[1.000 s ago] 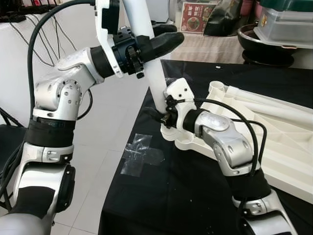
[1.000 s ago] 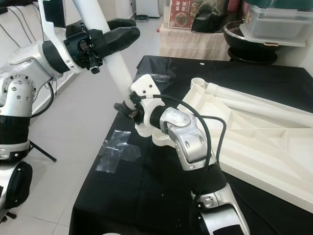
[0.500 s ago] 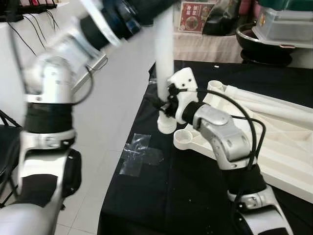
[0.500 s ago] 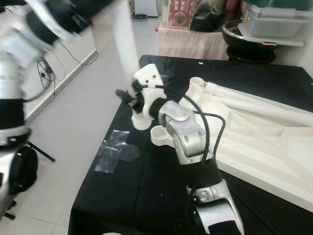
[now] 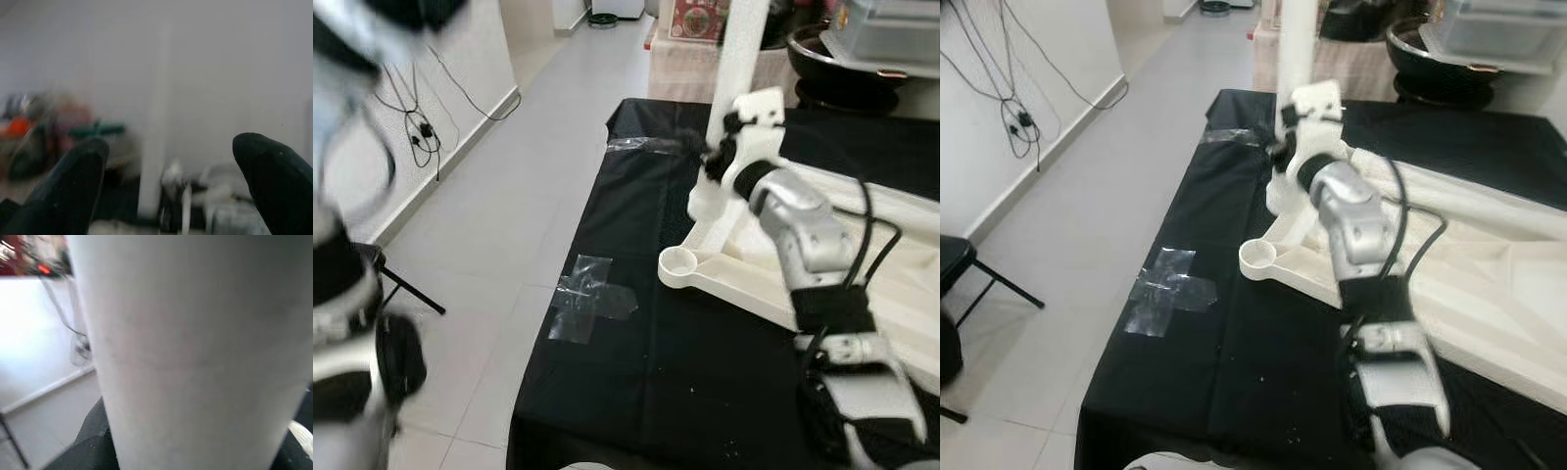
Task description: Building children table
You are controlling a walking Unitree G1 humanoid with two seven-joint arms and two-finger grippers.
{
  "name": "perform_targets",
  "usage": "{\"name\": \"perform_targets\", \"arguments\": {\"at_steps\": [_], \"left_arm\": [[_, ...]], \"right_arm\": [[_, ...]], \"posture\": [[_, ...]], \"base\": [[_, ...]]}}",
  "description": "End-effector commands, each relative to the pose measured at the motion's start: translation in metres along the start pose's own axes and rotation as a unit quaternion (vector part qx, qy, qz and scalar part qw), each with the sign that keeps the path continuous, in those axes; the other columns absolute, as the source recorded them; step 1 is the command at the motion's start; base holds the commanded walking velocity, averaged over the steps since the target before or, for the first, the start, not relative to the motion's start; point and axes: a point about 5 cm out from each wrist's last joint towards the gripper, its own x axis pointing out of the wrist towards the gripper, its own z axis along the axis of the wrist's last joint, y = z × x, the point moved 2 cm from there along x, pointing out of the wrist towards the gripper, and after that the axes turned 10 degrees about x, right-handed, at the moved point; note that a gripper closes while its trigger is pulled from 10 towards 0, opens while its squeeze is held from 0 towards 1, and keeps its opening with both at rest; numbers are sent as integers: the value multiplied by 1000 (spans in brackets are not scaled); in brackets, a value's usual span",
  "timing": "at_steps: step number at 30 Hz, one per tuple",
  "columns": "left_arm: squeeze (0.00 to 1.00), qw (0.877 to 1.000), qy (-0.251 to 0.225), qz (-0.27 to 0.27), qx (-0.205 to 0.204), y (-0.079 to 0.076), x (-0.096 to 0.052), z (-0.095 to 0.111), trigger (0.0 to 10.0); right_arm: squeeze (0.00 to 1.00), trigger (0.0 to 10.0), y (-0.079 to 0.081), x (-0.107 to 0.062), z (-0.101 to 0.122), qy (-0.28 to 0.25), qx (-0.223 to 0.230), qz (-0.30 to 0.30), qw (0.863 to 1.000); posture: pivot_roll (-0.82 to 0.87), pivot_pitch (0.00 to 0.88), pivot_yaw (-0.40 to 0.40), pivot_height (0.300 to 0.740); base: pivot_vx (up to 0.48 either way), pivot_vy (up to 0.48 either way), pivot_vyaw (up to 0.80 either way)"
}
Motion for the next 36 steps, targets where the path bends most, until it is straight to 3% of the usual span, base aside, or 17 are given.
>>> {"name": "perform_targets", "arguments": {"at_steps": [1,2,3,5,6,7,8,10,13,15,16,20,24,28,34,35,36], "left_arm": [[424,999,43,-14,-9,-13,3,-18,10000],[0,996,88,-11,-28,-25,-6,-45,10000],[0,996,88,-11,-28,-25,-6,-45,10000],[0,977,211,6,-30,-57,-36,-109,10000],[0,977,211,6,-30,-57,-36,-109,10000],[0,965,263,12,-7,-70,-52,-131,10000],[0,965,263,12,-7,-70,-52,-131,10000],[0,941,337,38,22,-86,-79,-159,10000],[0,936,345,71,6,-91,-87,-163,10000],[0,928,353,124,5,-103,-95,-159,10000],[0,923,352,157,0,-101,-98,-154,10000],[0,915,351,200,19,-97,-103,-145,10000],[0,918,343,196,26,-105,-99,-145,10000],[0,929,318,188,17,-117,-88,-149,10000],[0,927,330,169,50,-119,-88,-151,10000],[0,920,341,178,71,-118,-90,-151,10000],[0,920,341,178,71,-118,-90,-151,10000]], "right_arm": [[0,6863,8,3,6,-16,8,39,999],[0,10000,13,3,8,-19,16,68,997],[0,10000,13,3,8,-19,16,68,997],[0,10000,26,1,7,-13,28,143,989],[0,10000,26,1,7,-13,28,143,989],[0,10000,32,-1,5,-11,31,178,983],[0,10000,32,-1,5,-11,31,178,983],[0,10000,40,-4,0,-2,39,228,973],[0,10000,44,-5,-2,1,45,255,966],[0,10000,52,-9,-2,7,58,323,945],[0,10000,52,-11,0,9,62,348,936],[0,10000,49,-11,4,7,64,371,926],[0,10000,51,-11,9,-3,69,379,923],[0,10000,60,-19,11,-9,74,417,906],[0,10000,71,-19,7,-14,81,434,897],[0,10000,81,-19,5,-18,82,444,892],[0,10000,81,-19,5,-18,82,444,892]], "posture": [[22,214,-43,740],[23,227,-43,740],[23,227,-43,740],[23,256,-41,740],[23,256,-41,740],[23,266,-35,740],[23,266,-35,740],[20,285,-29,740],[17,304,-28,740],[23,332,-31,740],[28,344,-35,740],[29,357,-40,740],[23,362,-41,740],[21,357,-41,740],[21,337,-43,740],[30,328,-45,740],[30,328,-45,740]], "base": [[0,0,0],[0,0,0],[0,0,0],[0,0,0],[0,0,0],[0,0,0],[0,0,0],[0,0,0],[0,0,0],[0,0,0],[0,0,0],[0,0,0],[0,-349,0],[0,-462,0],[0,-218,0],[0,0,0],[0,0,0]]}}
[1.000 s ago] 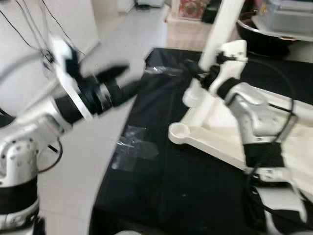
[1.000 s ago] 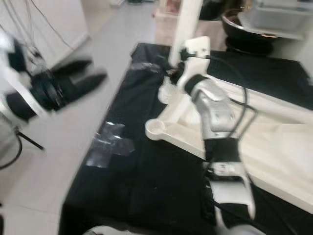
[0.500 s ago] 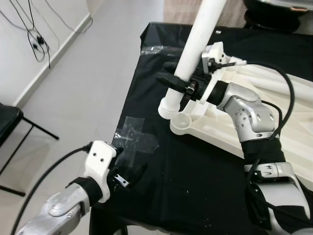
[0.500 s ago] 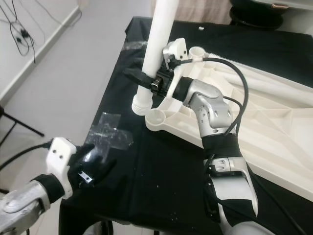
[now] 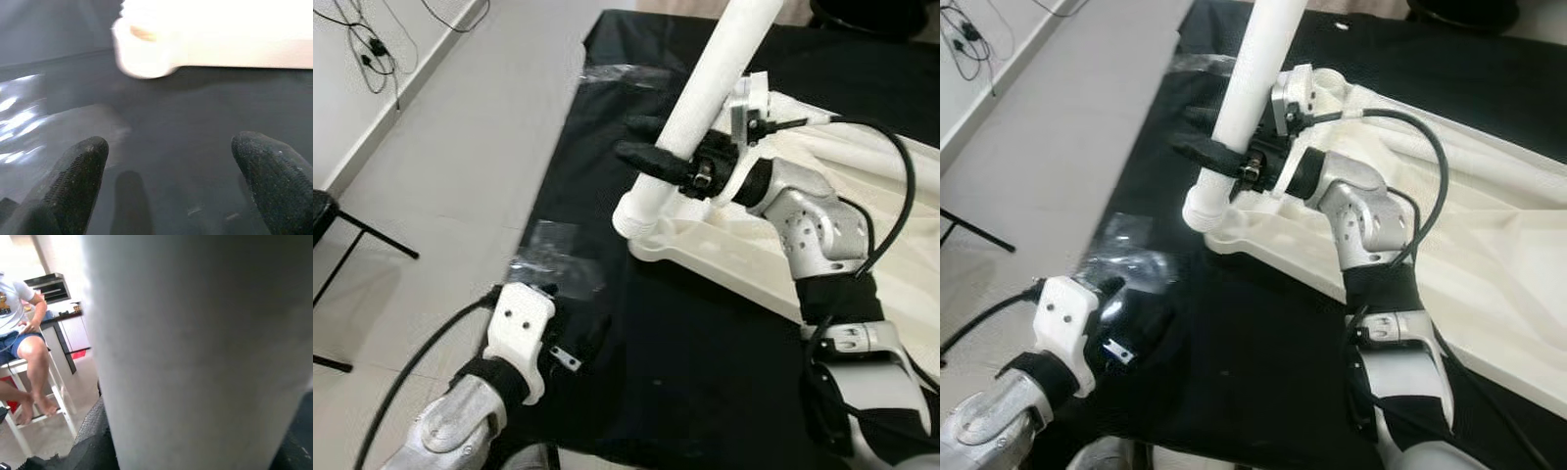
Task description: Building children table
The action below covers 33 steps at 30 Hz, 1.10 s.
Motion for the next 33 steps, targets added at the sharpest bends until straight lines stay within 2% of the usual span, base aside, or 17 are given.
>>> {"name": "perform_targets", "arguments": {"at_steps": [1,9,13,18,22,23,27,33], "left_arm": [[0,1000,17,15,18,2,-5,-4,10000],[0,996,33,74,31,11,-18,-9,10000],[0,995,42,86,38,13,-20,-12,10000],[0,994,31,95,49,13,-21,-9,10000],[0,998,36,52,-22,-3,-34,-14,10000],[0,998,38,48,-28,-5,-36,-15,10000],[0,998,37,41,-28,-8,-37,-16,10000],[0,1000,9,11,-16,-13,-32,-11,10000]], "right_arm": [[0,10000,12,13,2,-6,-18,30,999],[0,10000,24,33,-11,38,-60,53,996],[0,10000,25,36,-13,40,-65,51,996],[0,10000,25,43,-12,35,-75,41,996],[0,10000,20,47,-7,26,-86,21,996],[0,10000,19,48,-6,26,-87,23,996],[0,10000,19,47,-6,29,-89,26,995],[0,10000,16,42,-8,80,-94,82,989]], "posture": [[36,323,-48,740],[46,300,-70,740],[48,296,-74,740],[53,290,-78,740],[63,289,-80,740],[63,289,-80,740],[63,289,-80,740],[72,317,-88,740]], "base": [[0,0,0],[0,0,0],[0,240,0],[0,192,0],[0,0,0],[0,0,0],[0,0,0],[0,0,0]]}}
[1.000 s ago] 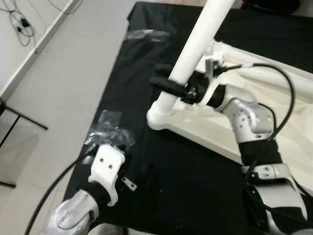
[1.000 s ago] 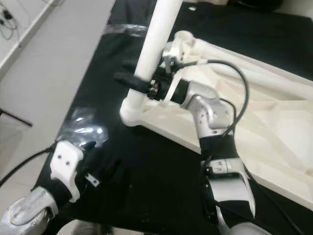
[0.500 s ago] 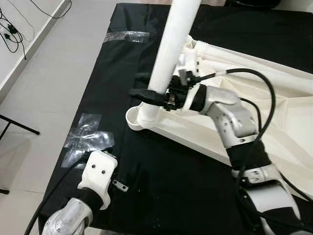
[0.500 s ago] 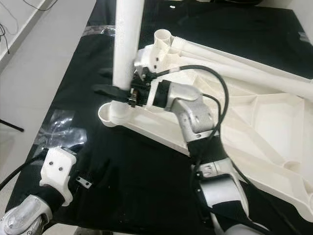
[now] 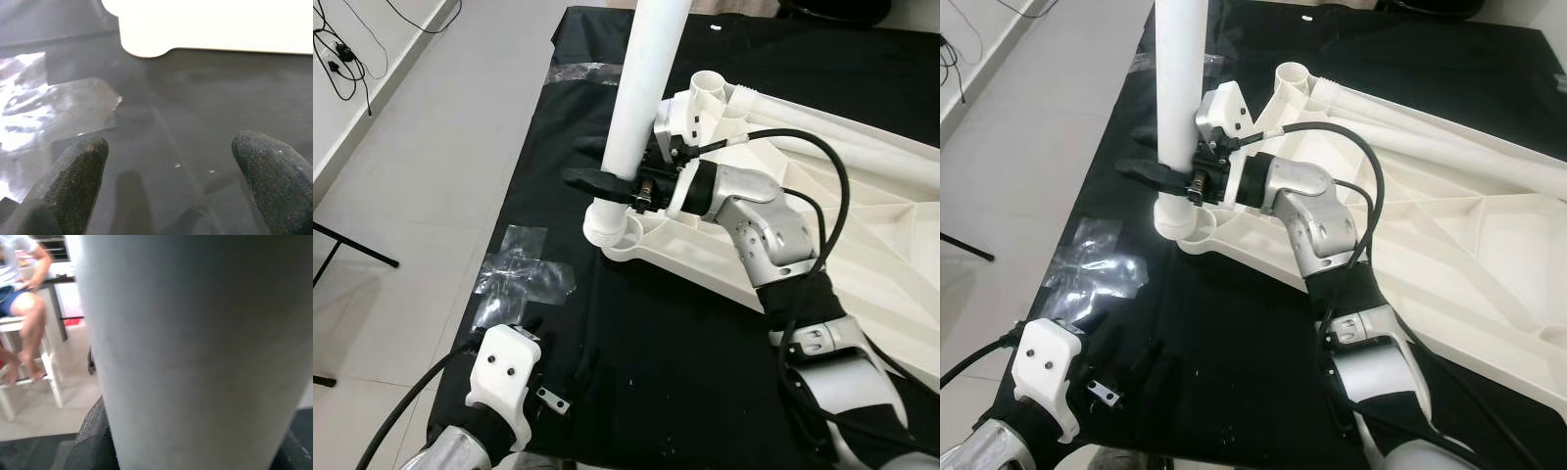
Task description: Building children table
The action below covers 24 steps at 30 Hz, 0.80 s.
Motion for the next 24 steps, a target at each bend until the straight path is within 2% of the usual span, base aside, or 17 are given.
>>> {"name": "perform_targets", "arguments": {"at_steps": [1,5,7,11,18,21,22,23,24], "left_arm": [[0,1000,0,-14,-1,-4,-1,-2,10000],[0,999,-17,-36,-11,-7,1,2,10000],[0,998,-28,-51,-29,-8,-4,5,10000],[0,997,-33,-57,-38,-11,-8,8,10000],[0,996,-43,-65,-48,-21,-15,16,10000],[0,995,-45,-67,-50,-23,-18,18,10000],[0,995,-45,-67,-50,-23,-18,18,10000],[0,995,-46,-70,-52,-24,-21,19,10000],[0,995,-46,-70,-52,-24,-21,19,10000]], "right_arm": [[0,10000,4,3,0,12,-12,29,999],[0,10000,-2,0,-2,38,-13,47,998],[0,10000,-8,2,0,52,-14,54,997],[0,10000,-10,5,2,56,-12,60,997],[0,10000,-10,7,11,19,19,102,994],[0,10000,-5,3,16,11,30,151,988],[0,10000,-5,3,16,11,30,151,988],[0,10000,-2,0,18,14,30,181,983],[0,10000,-2,0,18,14,30,181,983]], "posture": [[72,317,-88,740],[75,333,-90,740],[74,355,-91,740],[74,364,-96,740],[78,394,-111,740],[84,409,-112,740],[84,409,-112,740],[90,416,-112,740],[90,416,-112,740]], "base": [[0,0,0],[0,0,0],[0,0,0],[0,0,0],[0,0,0],[0,0,0],[0,0,0],[0,0,0],[0,0,0]]}}
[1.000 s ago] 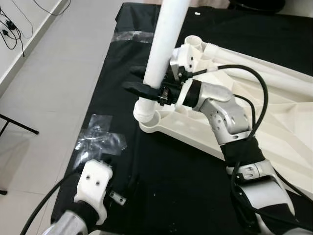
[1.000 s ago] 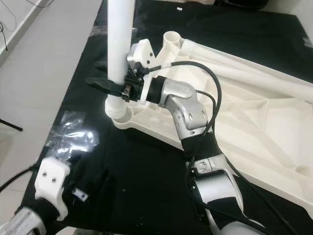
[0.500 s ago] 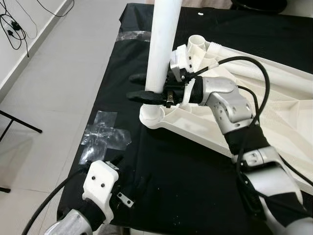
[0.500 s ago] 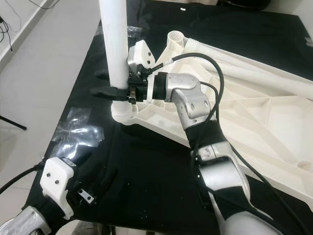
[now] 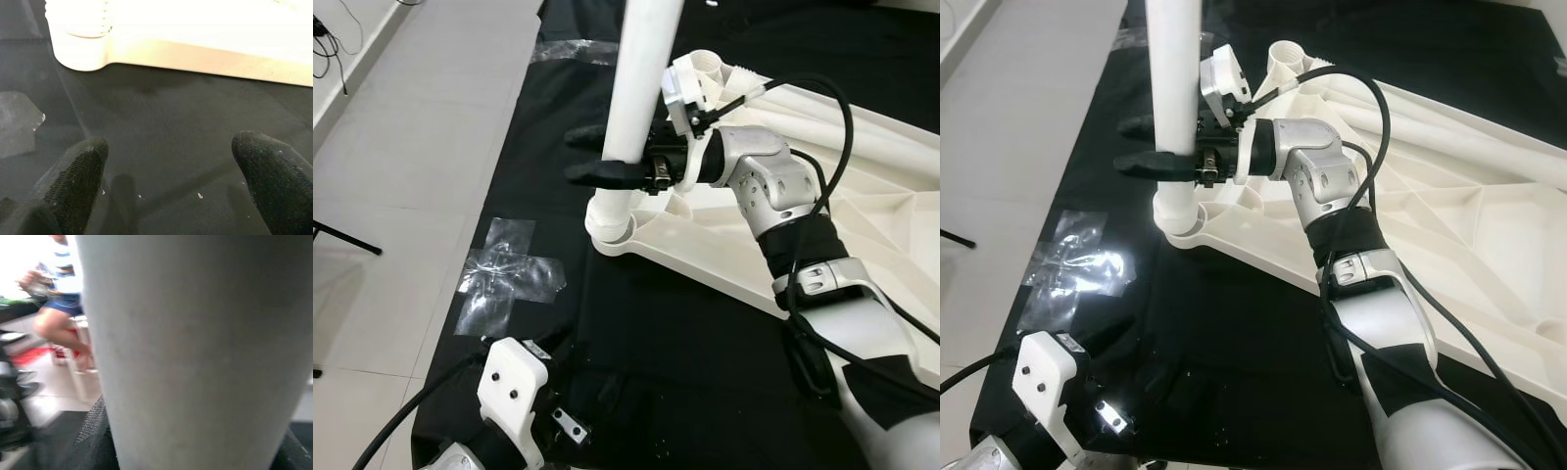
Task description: Building children table
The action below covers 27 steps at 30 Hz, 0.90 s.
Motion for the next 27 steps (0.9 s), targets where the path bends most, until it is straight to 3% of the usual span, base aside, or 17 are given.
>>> {"name": "perform_targets", "arguments": {"at_steps": [1,8,20,27], "left_arm": [[0,1000,-3,-12,-8,-7,-5,4,10000],[0,1000,-3,-17,-9,-10,-8,6,10000],[0,1000,-9,-23,-11,-20,-15,15,10000],[0,999,-14,-25,-14,-21,-17,15,10000]], "right_arm": [[0,10000,6,-1,-2,16,11,49,999],[0,10000,9,-1,0,30,1,70,997],[0,10000,5,23,11,66,-60,96,991],[0,10000,5,23,10,90,-66,102,989]], "posture": [[96,422,-111,740],[104,433,-113,740],[127,486,-143,740],[129,492,-147,740]], "base": [[0,0,0],[0,0,0],[0,0,0],[0,0,0]]}}
